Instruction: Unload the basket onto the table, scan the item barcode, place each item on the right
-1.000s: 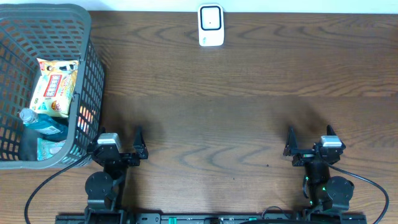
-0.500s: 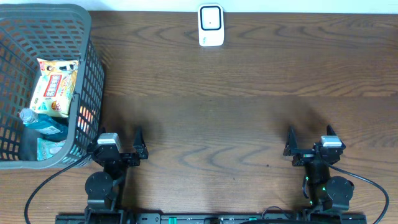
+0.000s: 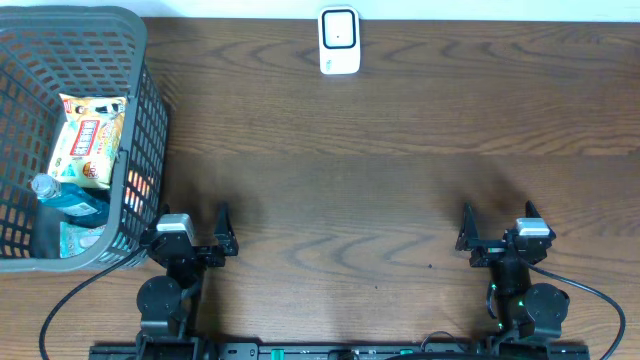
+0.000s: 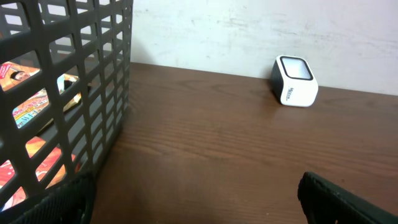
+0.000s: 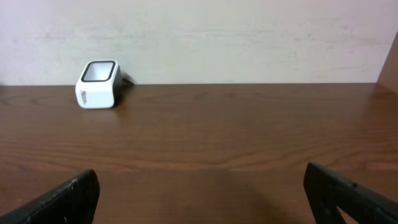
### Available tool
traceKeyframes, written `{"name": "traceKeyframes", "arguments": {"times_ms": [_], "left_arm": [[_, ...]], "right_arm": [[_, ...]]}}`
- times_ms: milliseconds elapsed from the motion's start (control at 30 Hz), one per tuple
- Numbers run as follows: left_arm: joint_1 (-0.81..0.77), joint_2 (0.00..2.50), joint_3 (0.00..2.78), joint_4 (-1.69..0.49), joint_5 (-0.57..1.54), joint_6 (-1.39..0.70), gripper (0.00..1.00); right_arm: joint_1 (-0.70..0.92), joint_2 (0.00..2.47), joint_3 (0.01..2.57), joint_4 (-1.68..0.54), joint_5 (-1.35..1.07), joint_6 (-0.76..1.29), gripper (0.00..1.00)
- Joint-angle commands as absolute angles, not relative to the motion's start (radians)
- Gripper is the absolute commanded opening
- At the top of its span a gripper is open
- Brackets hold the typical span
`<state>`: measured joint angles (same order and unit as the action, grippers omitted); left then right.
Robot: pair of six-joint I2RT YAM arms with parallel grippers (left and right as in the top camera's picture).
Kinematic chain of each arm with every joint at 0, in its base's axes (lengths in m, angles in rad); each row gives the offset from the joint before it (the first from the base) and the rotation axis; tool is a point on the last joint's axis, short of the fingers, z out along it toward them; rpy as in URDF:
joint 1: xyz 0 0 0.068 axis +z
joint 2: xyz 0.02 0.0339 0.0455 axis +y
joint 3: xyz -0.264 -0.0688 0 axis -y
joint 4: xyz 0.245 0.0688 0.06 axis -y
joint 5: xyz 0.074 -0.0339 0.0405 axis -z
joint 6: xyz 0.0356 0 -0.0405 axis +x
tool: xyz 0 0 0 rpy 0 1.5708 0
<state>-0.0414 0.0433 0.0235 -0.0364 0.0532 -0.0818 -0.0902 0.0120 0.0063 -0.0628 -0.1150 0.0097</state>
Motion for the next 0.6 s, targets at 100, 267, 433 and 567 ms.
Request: {"name": "traceKeyframes", "arguments": {"times_ms": [100,267,433,567], "left_arm": [[-0.044,0.037,0.004,-0.066,0.052,-0.087,0.98],[-0.044,0.037,0.004,-0.066,0.052,-0.087,0.98],[-0.044,0.037,0.004,-0.066,0.052,-0.087,0.98],[-0.044,0.037,0.004,-0.054,0.014,-0.088,0.98]], "right_arm": [[-0.084,0.007,0.006,-0.067,-0.104,-0.005,0.99],[-0.084,0.007,0.006,-0.067,-0.104,-0.005,0.99],[-0.084,0.007,0.006,-0.067,-0.104,-0.005,0.99],[-0.084,0.007,0.006,-0.067,-0.104,-0.005,0.99]]}}
